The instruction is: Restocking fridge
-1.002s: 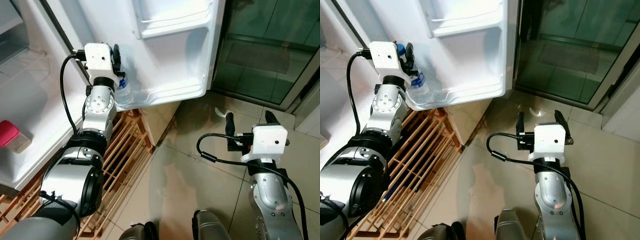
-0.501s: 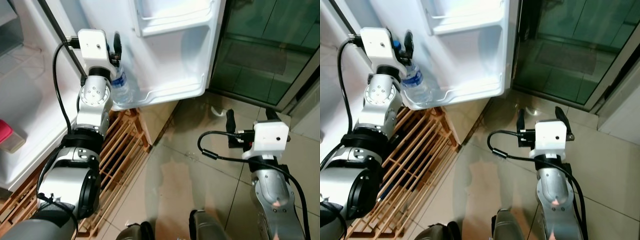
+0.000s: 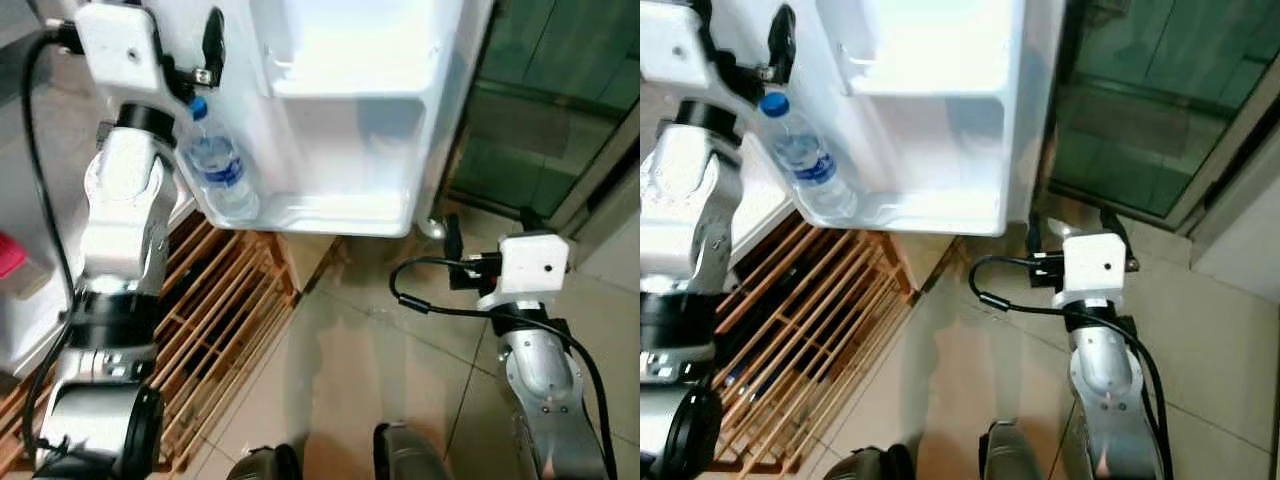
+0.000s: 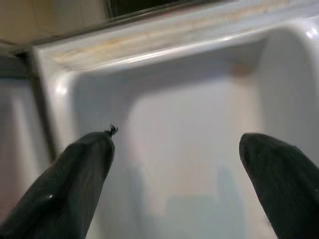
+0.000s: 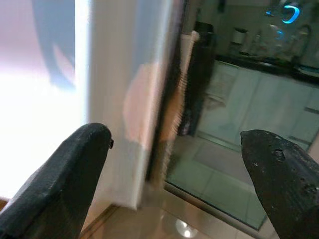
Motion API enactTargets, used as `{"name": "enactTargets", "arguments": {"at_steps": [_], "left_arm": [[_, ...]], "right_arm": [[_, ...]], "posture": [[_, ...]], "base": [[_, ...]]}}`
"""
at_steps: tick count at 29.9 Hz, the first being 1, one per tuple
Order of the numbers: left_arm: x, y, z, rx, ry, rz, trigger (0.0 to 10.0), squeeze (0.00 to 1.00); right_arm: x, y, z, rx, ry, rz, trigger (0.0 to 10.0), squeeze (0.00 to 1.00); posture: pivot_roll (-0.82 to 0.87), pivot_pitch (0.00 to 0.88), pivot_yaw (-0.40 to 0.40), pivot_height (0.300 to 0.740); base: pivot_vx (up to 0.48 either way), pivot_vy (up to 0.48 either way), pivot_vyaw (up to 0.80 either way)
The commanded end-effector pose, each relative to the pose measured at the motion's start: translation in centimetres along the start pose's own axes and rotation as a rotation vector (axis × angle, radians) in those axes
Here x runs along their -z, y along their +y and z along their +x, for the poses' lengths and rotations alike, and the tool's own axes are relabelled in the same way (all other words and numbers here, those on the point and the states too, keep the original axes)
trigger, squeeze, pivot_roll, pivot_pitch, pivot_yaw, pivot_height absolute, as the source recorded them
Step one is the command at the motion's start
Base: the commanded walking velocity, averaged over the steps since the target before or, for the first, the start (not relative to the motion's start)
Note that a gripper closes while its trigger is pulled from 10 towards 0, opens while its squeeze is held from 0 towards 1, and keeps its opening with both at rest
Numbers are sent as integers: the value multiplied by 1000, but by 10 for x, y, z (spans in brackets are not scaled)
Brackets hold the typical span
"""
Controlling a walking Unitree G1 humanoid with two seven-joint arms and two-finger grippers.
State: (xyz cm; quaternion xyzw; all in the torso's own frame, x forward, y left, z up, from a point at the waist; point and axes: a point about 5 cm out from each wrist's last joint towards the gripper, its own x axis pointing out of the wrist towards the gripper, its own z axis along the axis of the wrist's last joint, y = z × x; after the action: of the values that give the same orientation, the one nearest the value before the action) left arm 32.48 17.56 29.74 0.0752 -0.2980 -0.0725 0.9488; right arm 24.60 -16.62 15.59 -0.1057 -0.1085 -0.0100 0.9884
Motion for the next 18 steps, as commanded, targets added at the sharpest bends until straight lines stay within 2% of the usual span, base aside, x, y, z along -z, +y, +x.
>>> {"name": "enactTargets", "arguments": {"at_steps": [1, 2, 3, 4, 5, 6, 8, 9, 10, 11, 13, 14, 15, 16, 17, 18], "left_arm": [[-10, -4, -6, 54, -8, -32, 10000, 1000], [-13, -5, -10, 76, -9, -71, 10000, 1000], [-13, -5, -10, 76, -9, -71, 10000, 1000], [-15, -7, -13, 107, 0, -121, 10000, 1000], [-15, -7, -13, 107, 0, -121, 10000, 1000], [-10, -13, -29, 202, 69, -211, 10000, 0], [0, -17, -45, 264, 150, -264, 10000, 0], [0, -17, -45, 264, 150, -264, 10000, 0], [17, -19, -60, 269, 229, -235, 10000, 0], [17, -19, -60, 269, 229, -235, 10000, 0], [35, -23, -79, 252, 290, -188, 10000, 0], [35, -23, -79, 252, 290, -188, 10000, 0], [53, -25, -103, 170, 364, -233, 10000, 0], [59, -26, -112, 138, 394, -246, 10000, 0], [59, -26, -112, 138, 394, -246, 10000, 0], [62, -28, -125, 113, 433, -286, 10000, 0]], "right_arm": [[1, 4, 2, -24, -3, 26, 10000, 0], [2, 5, 3, -34, -4, 28, 10000, 0], [2, 5, 3, -34, -4, 28, 10000, 0], [2, 6, 4, -42, -6, 28, 10000, 0], [2, 6, 4, -42, -6, 28, 10000, 0], [3, 7, 6, -51, -5, 27, 10000, 0], [4, 7, 6, -54, -2, 27, 10000, 0], [4, 7, 6, -54, -2, 27, 10000, 0], [4, 7, 6, -57, -4, 27, 10000, 0], [4, 7, 6, -57, -4, 27, 10000, 0], [3, 7, 6, -57, -9, 28, 10000, 0], [3, 7, 6, -57, -9, 28, 10000, 0], [0, 6, 5, -46, -23, 30, 10000, 0], [0, 5, 5, -41, -28, 31, 10000, 0], [0, 5, 5, -41, -28, 31, 10000, 0], [-1, 4, 4, -33, -34, 33, 10000, 0]], "posture": [[-162, 105, 53, 740], [-154, 101, 48, 740], [-154, 101, 48, 740], [-148, 98, 46, 740], [-148, 98, 46, 740], [-130, 91, 41, 740], [-128, 89, 40, 740], [-128, 89, 40, 740], [-129, 83, 44, 740], [-129, 83, 44, 740], [-130, 79, 48, 740], [-130, 79, 48, 740], [-142, 68, 58, 740], [-148, 63, 62, 740], [-148, 63, 62, 740], [-151, 60, 65, 740]], "base": [[0, 0, 0], [0, 0, 0], [0, 0, 0], [0, 0, 0], [0, 0, 0], [0, 0, 0], [0, 0, 0], [0, 0, 0], [0, 0, 0], [0, 0, 0], [0, 0, 0], [0, 0, 0], [0, 0, 0], [0, 0, 0], [0, 0, 0], [0, 0, 0]]}}
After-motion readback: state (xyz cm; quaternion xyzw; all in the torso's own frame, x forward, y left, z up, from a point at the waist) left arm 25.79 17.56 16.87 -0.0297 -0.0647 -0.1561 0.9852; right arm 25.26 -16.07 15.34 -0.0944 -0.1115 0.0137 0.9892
